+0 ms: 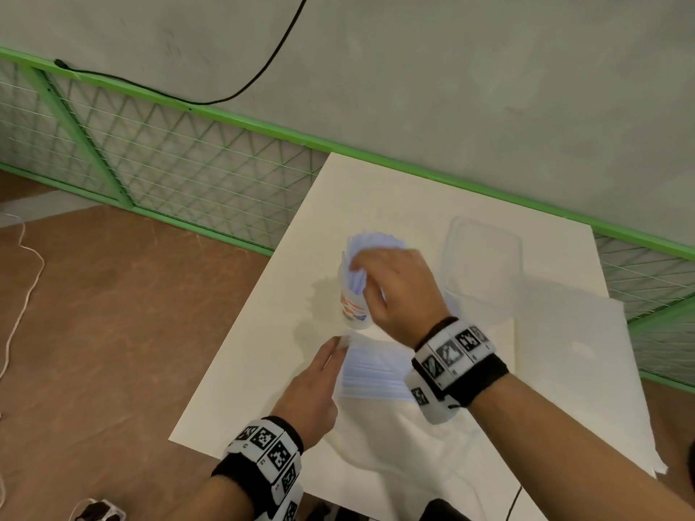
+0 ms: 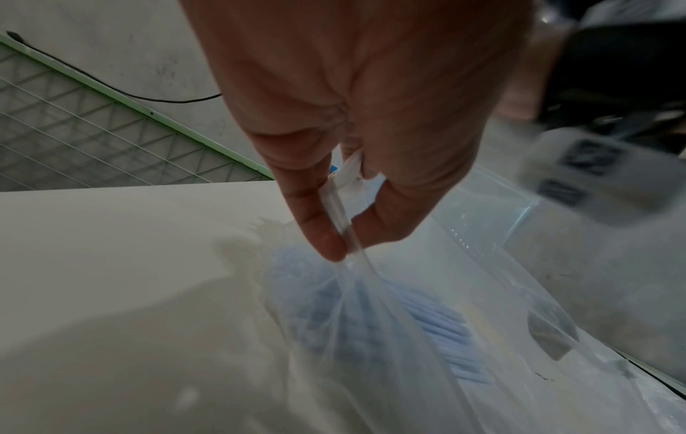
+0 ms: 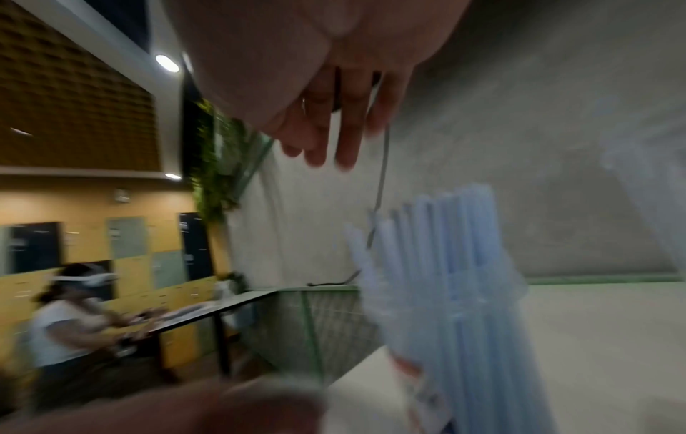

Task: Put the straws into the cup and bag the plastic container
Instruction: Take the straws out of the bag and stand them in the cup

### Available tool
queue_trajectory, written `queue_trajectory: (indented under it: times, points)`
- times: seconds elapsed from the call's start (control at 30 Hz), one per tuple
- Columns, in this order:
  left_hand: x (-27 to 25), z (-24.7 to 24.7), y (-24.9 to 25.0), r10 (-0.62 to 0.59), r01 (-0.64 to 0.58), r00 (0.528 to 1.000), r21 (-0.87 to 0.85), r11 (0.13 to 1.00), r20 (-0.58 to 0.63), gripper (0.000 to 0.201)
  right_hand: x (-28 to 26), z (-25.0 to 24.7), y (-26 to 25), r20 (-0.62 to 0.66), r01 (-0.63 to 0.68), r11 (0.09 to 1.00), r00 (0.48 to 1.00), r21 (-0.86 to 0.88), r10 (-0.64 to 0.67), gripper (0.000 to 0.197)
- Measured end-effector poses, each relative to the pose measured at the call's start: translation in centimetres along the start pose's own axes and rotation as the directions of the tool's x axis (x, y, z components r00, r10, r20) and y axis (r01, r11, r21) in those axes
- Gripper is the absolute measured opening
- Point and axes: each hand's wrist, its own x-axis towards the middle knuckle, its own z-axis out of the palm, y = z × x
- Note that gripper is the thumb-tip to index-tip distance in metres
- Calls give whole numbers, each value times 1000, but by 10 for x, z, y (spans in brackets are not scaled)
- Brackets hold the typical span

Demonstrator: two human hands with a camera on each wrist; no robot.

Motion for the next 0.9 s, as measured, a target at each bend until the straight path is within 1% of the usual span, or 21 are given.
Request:
queue_trajectory:
  times: [0.03,0.07,0.1,0.13,0.17,0.2,0.23,0.27,0.33,0.37,0.47,0.57,0.67,0.7,0.73,0.77,0.83,0.9]
  points:
    - [1,1,0,-9,9,1000,3,1000,-4,87,-14,-4,-10,-7,35,998,999,49,-34,27]
    - [3,2,0,-14,14,1000,6,1000,-9,85,-31,-5,-20,30,49,996,998,79,-51,25]
    - [5,3,-1,-10,10,1000,0,1000,-14,85,-49,-4,-30,106,34,996,993,81,-43,23]
    - [7,5,-2,1,-1,1000,-13,1000,-19,86,-67,1,-36,220,-7,998,975,66,-7,22]
    - [8,7,-3,17,-18,1000,-25,1000,-21,88,-85,9,-39,354,-71,997,934,36,54,21]
    - [9,8,-3,31,-32,999,-32,999,-20,90,-102,19,-38,473,-137,990,872,-3,123,20]
    - [10,10,-3,43,-44,999,-36,998,-16,90,-118,30,-35,548,-182,981,815,-70,190,17]
    - [10,12,-2,56,-56,998,-38,998,-12,90,-132,41,-29,579,-188,973,782,-135,231,20]
    - [10,14,2,89,-89,996,-36,995,-3,89,-153,57,-21,607,-177,953,739,-245,293,39]
    - [10,15,5,98,-98,995,-38,994,6,89,-160,62,-18,599,-207,933,721,-293,348,45]
    - [10,17,10,99,-97,994,-54,994,40,92,-175,75,-13,543,-291,887,708,-359,452,56]
    - [10,17,8,119,-116,992,-68,991,46,96,-181,82,-12,546,-339,851,657,-402,520,55]
    - [9,15,4,116,-113,992,-70,991,50,97,-182,84,-13,503,-358,837,677,-414,538,34]
    - [9,14,3,106,-103,993,-69,992,50,96,-182,83,-14,490,-370,837,685,-403,539,31]
    - [8,13,2,98,-94,994,-67,993,46,96,-181,84,-14,485,-376,842,693,-388,533,32]
    - [7,12,2,91,-88,995,-64,994,44,96,-180,84,-15,490,-387,843,689,-375,534,34]
    - [7,12,1,86,-83,995,-59,995,50,96,-178,85,-17,508,-404,838,668,-367,544,44]
    - [7,12,0,87,-84,995,-56,995,53,96,-177,87,-16,504,-416,830,660,-371,557,47]
